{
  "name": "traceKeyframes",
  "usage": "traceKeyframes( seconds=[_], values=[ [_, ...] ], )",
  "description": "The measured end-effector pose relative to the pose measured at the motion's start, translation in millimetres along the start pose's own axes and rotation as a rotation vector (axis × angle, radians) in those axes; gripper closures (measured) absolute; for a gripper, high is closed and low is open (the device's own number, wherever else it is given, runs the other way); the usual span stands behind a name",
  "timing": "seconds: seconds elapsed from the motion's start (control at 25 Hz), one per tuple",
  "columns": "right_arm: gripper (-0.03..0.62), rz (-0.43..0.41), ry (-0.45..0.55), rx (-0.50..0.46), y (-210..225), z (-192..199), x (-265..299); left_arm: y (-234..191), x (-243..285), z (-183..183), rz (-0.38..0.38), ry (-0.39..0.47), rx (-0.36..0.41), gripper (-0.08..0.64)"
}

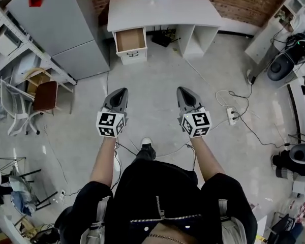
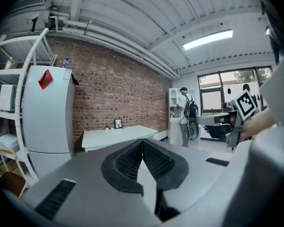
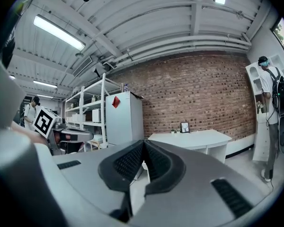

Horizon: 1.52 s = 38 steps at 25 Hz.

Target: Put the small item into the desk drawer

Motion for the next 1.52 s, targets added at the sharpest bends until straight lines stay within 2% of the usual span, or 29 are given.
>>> traceKeyframes(
  seconds=[0.4,0.84,1.24,1.52],
  values=[
    [0.586,0.014,0.011,-0.007,25.3,3.0,105.7,-73.6,89.1,-1.5,0.042,0.008,0.002,0.538],
    [0.586,0.010,-0.018,0.010,47.2,22.4,161.5,-112.3,138.0,19.8,0.037,-0.016,-0.030,0.538],
    [0.586,-0.037,0.007,0.016,103.2,27.9,261.3,-154.6,223.3,22.6,-0.009,-0.011,-0.023,0.538],
    [0.586,-0.091,-0.003,0.023,173.6,25.5,347.8,-181.3,313.9,19.3,-0.070,-0.012,-0.030,0.538]
  ],
)
Point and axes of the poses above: the fingertips, and each gripper's own axes: x forward along the fingers, y to its right, z out of its underside, the point moved 7 cm from there along -x, backward along the fingers, and after that the axes turned 12 degrees about y, right-handed, at the moved point
